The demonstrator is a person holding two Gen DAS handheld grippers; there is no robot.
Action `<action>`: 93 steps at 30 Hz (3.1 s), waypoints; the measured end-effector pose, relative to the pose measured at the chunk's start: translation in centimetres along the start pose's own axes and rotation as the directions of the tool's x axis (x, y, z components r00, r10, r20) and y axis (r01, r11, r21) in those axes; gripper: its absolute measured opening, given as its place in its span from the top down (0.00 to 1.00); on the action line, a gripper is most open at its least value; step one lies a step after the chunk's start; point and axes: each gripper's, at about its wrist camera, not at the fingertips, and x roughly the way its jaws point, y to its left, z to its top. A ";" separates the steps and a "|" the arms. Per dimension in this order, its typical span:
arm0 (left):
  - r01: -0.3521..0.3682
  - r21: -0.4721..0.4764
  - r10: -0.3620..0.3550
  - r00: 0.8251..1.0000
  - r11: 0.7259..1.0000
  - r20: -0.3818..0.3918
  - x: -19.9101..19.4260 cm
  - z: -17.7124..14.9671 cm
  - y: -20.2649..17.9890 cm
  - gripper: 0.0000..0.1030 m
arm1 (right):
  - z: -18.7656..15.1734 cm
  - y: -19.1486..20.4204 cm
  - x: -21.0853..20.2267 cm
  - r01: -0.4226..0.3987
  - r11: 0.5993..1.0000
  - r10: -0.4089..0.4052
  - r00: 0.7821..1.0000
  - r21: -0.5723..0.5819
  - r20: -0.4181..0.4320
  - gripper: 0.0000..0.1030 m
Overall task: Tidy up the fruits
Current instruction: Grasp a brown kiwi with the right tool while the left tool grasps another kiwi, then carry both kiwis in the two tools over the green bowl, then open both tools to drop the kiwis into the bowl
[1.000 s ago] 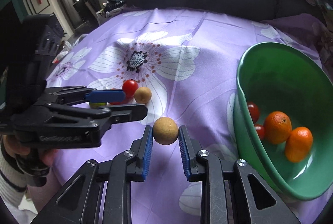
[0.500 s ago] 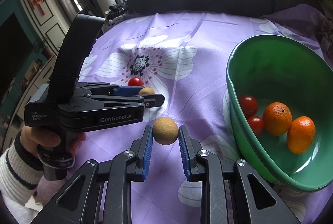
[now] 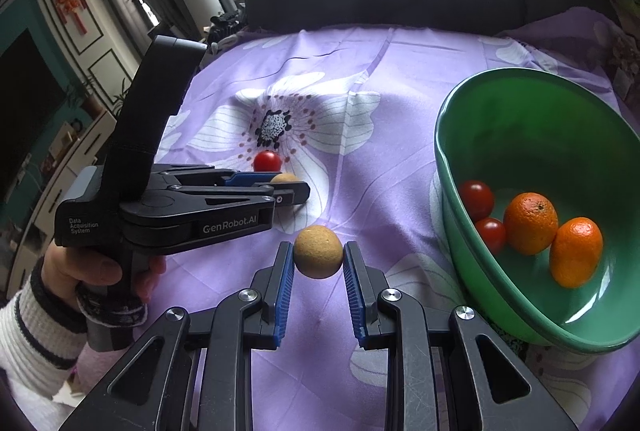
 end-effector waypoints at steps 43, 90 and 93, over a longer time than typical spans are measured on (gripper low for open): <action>0.002 0.223 -0.041 0.984 0.975 0.171 -7.0 0.2 -9.7 0.75 | -1.1 -2.3 -8.1 0.055 0.993 -0.075 0.975 0.102 0.207 0.74; 0.039 0.321 -0.072 0.993 0.946 0.091 -2.3 2.8 -14.8 0.34 | -1.2 -8.8 -9.9 0.223 0.944 -0.268 0.948 0.245 0.172 0.72; 0.014 0.311 -0.046 0.994 0.950 0.095 -3.2 1.7 -13.9 0.21 | -1.5 -8.2 -10.4 0.205 0.946 -0.254 0.950 0.249 0.182 0.63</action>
